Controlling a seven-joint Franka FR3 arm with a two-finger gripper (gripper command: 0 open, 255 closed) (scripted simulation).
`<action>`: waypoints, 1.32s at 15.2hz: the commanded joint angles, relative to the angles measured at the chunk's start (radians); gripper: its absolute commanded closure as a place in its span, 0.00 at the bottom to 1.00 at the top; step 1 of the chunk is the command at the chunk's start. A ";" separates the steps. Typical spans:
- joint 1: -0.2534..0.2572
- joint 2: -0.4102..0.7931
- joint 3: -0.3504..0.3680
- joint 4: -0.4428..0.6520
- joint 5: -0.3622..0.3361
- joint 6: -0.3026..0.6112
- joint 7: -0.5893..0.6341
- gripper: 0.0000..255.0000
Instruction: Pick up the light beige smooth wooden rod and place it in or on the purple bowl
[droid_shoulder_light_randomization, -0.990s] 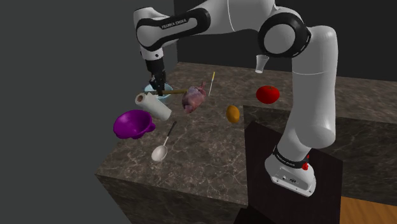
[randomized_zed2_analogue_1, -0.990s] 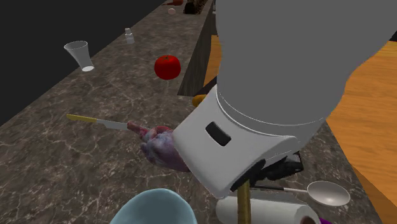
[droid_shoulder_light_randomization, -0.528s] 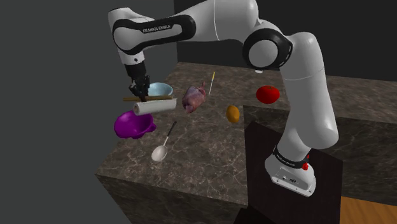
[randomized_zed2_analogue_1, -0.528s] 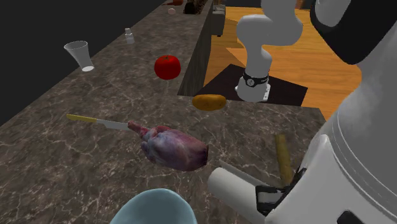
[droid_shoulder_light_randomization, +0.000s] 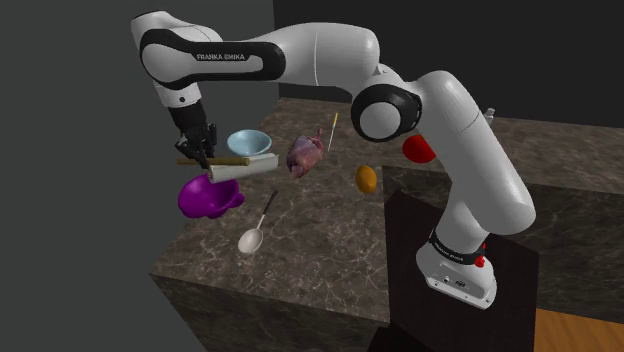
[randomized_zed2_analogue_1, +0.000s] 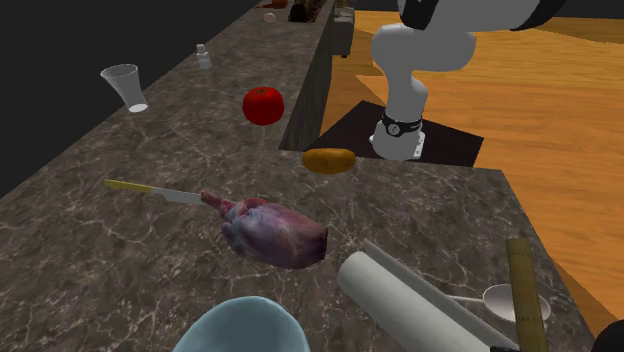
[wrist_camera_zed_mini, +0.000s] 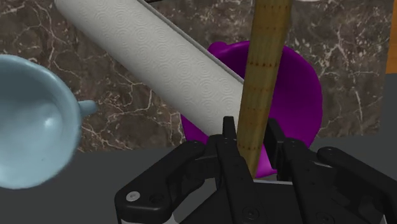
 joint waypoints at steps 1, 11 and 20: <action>0.006 0.024 0.020 -0.026 -0.003 0.095 -0.085 1.00; -0.009 0.008 0.040 -0.190 -0.016 0.242 -0.087 1.00; -0.012 0.048 0.034 -0.114 -0.015 0.207 -0.096 0.00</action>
